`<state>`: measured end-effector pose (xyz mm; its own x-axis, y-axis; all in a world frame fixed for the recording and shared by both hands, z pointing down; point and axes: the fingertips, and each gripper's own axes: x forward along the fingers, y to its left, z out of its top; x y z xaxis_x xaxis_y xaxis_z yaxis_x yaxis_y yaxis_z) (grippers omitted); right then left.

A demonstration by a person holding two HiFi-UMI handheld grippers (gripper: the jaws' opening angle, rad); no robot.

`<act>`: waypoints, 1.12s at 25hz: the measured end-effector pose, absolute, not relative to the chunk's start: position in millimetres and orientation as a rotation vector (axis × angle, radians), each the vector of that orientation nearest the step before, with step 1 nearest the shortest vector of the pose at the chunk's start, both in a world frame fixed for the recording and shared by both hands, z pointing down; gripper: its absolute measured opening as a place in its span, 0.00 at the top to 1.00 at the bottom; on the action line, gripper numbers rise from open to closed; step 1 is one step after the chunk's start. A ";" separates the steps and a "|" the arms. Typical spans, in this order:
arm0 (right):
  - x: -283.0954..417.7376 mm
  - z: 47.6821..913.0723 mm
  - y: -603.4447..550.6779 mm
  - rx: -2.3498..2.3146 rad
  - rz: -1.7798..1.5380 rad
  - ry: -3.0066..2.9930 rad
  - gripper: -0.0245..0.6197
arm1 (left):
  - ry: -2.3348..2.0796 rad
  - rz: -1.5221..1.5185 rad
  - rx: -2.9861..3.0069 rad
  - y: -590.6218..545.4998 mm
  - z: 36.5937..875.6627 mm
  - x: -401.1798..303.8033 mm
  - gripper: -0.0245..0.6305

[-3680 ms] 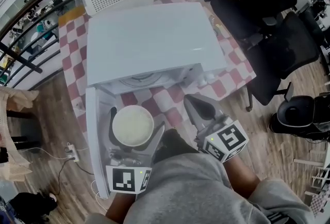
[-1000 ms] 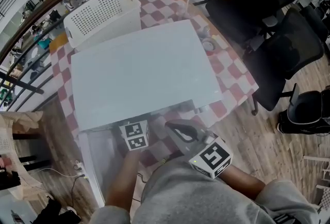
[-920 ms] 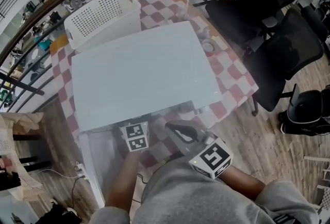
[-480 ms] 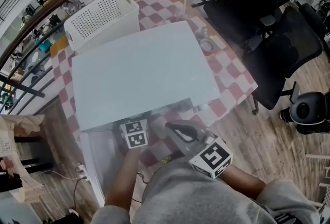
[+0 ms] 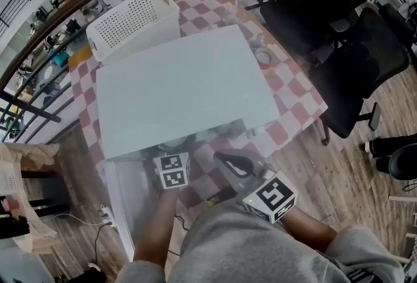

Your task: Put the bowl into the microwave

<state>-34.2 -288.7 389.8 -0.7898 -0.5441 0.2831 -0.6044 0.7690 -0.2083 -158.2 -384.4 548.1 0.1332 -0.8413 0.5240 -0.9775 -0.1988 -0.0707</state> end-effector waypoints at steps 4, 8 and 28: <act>-33.3 389.2 -285.5 0.918 0.419 -2.761 0.97 | -1.787 0.594 2.087 -366.5 538.6 -159.9 0.15; -27.5 385.6 -286.7 0.954 0.415 -2.749 0.97 | -1.812 0.468 2.059 -340.3 517.0 -163.5 0.15; 0.4 348.9 -267.9 1.167 0.381 -2.748 0.97 | -1.814 0.110 2.388 -237.7 359.5 -141.2 0.80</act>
